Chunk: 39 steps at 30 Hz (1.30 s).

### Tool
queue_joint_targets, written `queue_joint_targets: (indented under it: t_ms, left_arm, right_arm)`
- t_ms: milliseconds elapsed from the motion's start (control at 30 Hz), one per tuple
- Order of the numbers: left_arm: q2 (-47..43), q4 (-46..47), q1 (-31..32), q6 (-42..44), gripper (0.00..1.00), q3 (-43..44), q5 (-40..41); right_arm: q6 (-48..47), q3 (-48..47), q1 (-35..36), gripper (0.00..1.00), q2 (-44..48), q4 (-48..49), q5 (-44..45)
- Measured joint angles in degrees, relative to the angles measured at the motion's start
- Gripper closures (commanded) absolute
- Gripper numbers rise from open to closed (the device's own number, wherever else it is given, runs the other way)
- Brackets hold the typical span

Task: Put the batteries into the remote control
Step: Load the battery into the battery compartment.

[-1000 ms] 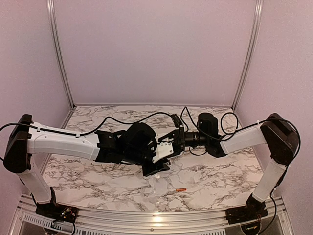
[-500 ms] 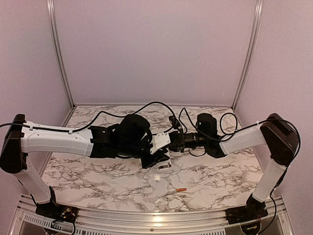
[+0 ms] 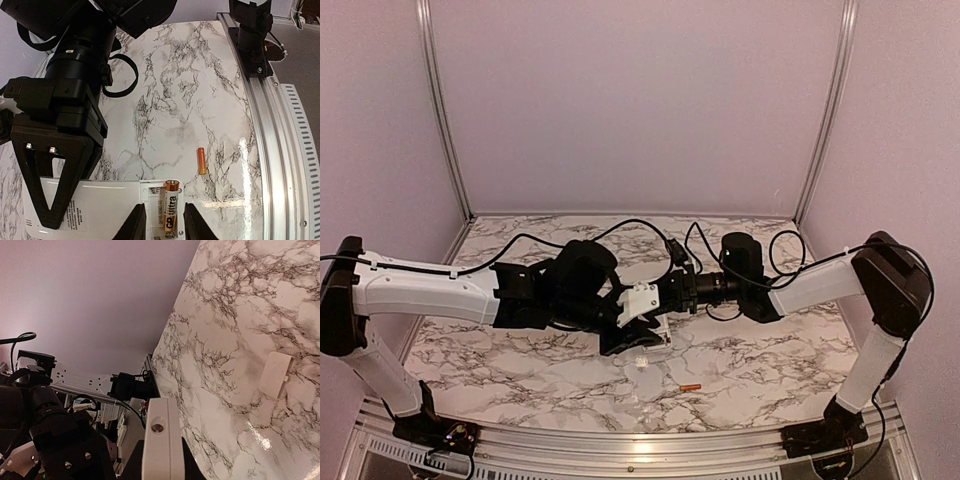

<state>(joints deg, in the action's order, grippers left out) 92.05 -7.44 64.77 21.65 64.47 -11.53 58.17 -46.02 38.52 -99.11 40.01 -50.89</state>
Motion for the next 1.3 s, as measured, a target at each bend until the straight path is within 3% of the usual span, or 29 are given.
queue_joint_targets:
  t_ms: [200, 533, 1133, 1300]
  left_arm:
    - [-0.28, -0.55, 0.39, 1.84, 0.78, 0.17, 0.07]
    - [2.16, -2.71, 1.31, 3.23, 0.76, 3.04, 0.96]
    - [5.44, -4.28, 1.95, 3.45, 0.80, 5.25, 2.89]
    - [5.70, -5.07, 1.95, 3.52, 0.85, 5.25, 2.89]
  right_arm:
    - [-0.13, 0.00, 0.00, 1.00, -0.11, -1.01, 0.44]
    - [-0.11, 0.00, 0.00, 1.00, -0.13, -1.07, 0.44]
    - [-0.11, 0.00, -0.02, 1.00, -0.15, -1.07, 0.44]
    - [-0.09, 0.00, -0.02, 1.00, -0.15, -1.05, 0.42]
